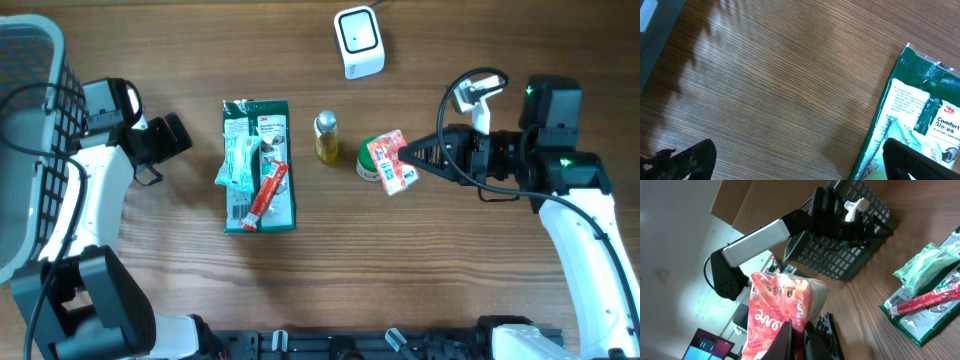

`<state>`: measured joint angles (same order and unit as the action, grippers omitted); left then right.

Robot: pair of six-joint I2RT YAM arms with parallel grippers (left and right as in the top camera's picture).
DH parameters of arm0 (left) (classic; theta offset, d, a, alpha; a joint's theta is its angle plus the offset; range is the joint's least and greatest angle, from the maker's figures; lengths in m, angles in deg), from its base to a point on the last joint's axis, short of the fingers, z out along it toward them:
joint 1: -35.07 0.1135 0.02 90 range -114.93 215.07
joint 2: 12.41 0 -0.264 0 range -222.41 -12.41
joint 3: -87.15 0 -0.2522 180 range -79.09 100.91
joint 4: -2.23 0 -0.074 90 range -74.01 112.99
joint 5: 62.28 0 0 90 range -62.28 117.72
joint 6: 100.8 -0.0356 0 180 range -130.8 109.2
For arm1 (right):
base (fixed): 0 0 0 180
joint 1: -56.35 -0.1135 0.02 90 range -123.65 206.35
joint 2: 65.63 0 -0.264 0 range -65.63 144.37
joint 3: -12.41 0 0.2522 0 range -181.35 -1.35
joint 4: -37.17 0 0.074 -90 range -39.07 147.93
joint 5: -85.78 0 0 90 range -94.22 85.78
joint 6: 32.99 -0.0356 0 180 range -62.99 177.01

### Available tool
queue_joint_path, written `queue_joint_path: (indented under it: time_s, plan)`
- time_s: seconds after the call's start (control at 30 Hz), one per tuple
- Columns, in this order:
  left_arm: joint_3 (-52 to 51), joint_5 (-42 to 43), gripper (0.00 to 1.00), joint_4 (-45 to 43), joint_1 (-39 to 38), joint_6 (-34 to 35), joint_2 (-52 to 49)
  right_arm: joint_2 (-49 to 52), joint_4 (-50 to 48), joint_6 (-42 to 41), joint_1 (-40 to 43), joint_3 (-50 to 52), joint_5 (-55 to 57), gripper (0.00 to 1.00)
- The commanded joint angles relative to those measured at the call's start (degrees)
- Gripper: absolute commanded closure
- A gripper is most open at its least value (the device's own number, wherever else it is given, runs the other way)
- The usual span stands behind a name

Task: Scan the item barcode
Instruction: 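Lift the tissue box off the tin and carry it to the scanner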

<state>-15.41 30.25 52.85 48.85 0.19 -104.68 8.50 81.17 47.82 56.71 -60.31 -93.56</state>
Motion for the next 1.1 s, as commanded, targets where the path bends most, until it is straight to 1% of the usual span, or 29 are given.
queue_joint_path:
  time_s: [0.0,0.07,0.23,0.37,0.53,0.7,0.9,1.0,1.03,1.07]
  plan:
    - [-0.17,0.46,0.00,-0.02,0.22,-0.70,-0.35,-0.79,0.11,0.00,-0.17,0.48,-1.88,0.96]
    - [-0.17,0.46,0.00,-0.04,0.22,-0.70,-0.35,-0.79,1.05,0.00,-0.17,0.48,0.94,0.96]
    - [-0.17,0.46,0.00,-0.02,0.22,-0.70,-0.35,-0.76,1.81,0.02,-0.33,0.48,1.27,0.96]
    - [-0.17,0.46,0.00,-0.04,0.22,-0.70,-0.35,-0.76,1.81,-0.24,-2.82,0.48,4.37,0.96]
    - [-0.17,0.46,0.00,-0.02,0.22,-0.70,-0.35,-0.76,1.99,-3.32,-8.39,0.48,17.20,0.96]
    - [-0.17,0.46,0.00,-0.02,0.22,-0.70,-0.35,-0.74,1.95,-4.33,-11.50,0.48,24.09,0.96]
    - [-0.17,0.46,0.00,-0.02,0.22,-0.70,-0.35,-0.74,2.73,-4.44,-11.93,-0.68,23.30,0.96]
    - [-0.17,0.46,0.00,-0.04,0.22,-0.70,-0.35,-0.74,4.26,-4.31,-11.93,-2.91,23.34,0.96]
    - [-0.17,0.46,0.00,-0.02,0.22,-0.70,-0.35,-0.74,5.20,-4.33,-11.93,-3.98,23.93,0.96]
    - [-0.17,0.46,0.00,-0.02,0.22,-0.70,-0.35,-0.74,8.68,-4.13,-11.96,-6.62,27.56,0.96]
